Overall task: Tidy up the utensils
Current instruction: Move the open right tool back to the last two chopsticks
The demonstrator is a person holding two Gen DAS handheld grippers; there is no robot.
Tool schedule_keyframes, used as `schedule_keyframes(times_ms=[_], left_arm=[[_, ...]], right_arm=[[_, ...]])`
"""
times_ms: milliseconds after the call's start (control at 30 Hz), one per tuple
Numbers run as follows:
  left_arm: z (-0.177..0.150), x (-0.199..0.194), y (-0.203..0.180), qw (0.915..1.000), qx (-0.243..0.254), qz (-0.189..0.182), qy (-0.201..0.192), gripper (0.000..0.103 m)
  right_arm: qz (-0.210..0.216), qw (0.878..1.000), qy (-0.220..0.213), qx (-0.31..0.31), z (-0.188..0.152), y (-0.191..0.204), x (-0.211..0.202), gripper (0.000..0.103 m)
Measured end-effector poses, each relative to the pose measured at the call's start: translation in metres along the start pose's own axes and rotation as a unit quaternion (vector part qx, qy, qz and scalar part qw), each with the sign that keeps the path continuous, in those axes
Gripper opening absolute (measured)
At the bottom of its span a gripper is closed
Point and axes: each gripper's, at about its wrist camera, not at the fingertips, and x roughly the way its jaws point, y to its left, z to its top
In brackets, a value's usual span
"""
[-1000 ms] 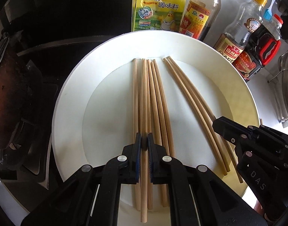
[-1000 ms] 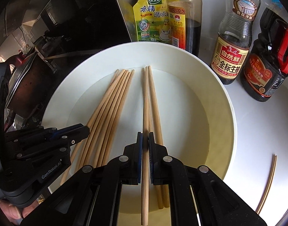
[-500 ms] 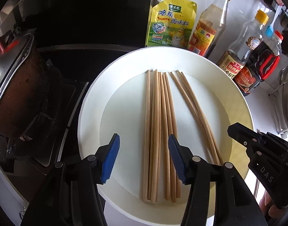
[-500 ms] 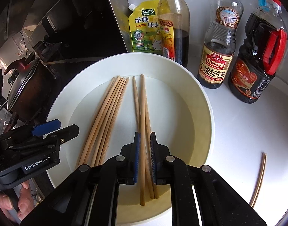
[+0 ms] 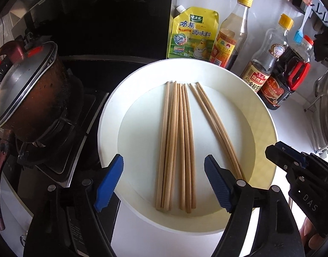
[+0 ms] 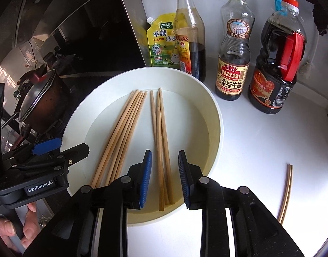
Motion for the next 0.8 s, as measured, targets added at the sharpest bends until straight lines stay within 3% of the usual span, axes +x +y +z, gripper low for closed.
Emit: schedule_keyframes(times_ms=[333,800], left_arm=[[-0.016,-0.025,-0.018,0.9998,0.004,0.004,-0.017,0.084],[-0.039,-0.044,-0.060,0.9994,0.022,-0.008,-0.026,0.091]], right_arm=[[0.000,1.000,-0.017,0.007,-0.019,-0.014,-0.030,0.039],[-0.023,0.999,-0.033,0.029,-0.056,-0.053,-0.066,0.048]])
